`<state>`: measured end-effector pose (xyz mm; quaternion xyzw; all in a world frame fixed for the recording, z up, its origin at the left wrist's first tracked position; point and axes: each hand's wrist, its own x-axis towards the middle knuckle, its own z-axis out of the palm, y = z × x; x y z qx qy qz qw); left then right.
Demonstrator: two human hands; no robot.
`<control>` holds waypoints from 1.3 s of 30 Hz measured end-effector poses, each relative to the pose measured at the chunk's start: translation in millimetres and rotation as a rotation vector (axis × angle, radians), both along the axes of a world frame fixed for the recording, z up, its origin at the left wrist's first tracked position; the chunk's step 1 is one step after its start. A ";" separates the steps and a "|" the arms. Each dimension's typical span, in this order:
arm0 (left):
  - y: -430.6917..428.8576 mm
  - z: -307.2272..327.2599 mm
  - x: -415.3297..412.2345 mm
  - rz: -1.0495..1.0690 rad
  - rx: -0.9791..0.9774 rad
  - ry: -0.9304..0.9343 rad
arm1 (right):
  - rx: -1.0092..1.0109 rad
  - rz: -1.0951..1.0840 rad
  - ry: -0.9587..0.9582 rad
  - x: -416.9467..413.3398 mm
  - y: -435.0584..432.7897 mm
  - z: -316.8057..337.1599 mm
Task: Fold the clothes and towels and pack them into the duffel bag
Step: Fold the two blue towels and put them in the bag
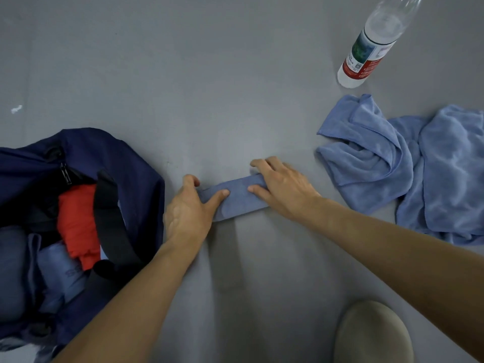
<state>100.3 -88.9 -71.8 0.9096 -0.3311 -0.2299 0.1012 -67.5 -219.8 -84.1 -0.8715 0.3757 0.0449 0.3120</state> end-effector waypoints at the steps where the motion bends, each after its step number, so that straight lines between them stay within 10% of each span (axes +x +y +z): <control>1: 2.9 1.1 1.9 0.040 -0.026 -0.030 | 0.037 -0.005 -0.001 5.0 -2.5 0.2; 5: 31.8 8.0 4.0 0.230 -0.107 -0.010 | 0.077 0.050 0.051 12.4 0.3 -2.8; 11: 36.9 14.7 -53.1 0.838 -0.355 0.929 | 0.204 0.011 0.028 -2.5 45.9 -6.6; 23: 19.9 167.8 37.6 -0.048 -0.468 0.324 | 0.535 -0.017 -0.434 79.5 71.6 132.9; 29: 78.5 240.1 136.2 0.097 -0.749 0.317 | 0.452 0.228 -0.464 172.9 88.5 213.1; 39: 182.6 79.1 149.3 0.236 -0.560 0.389 | -0.126 0.224 -0.014 201.3 177.9 100.8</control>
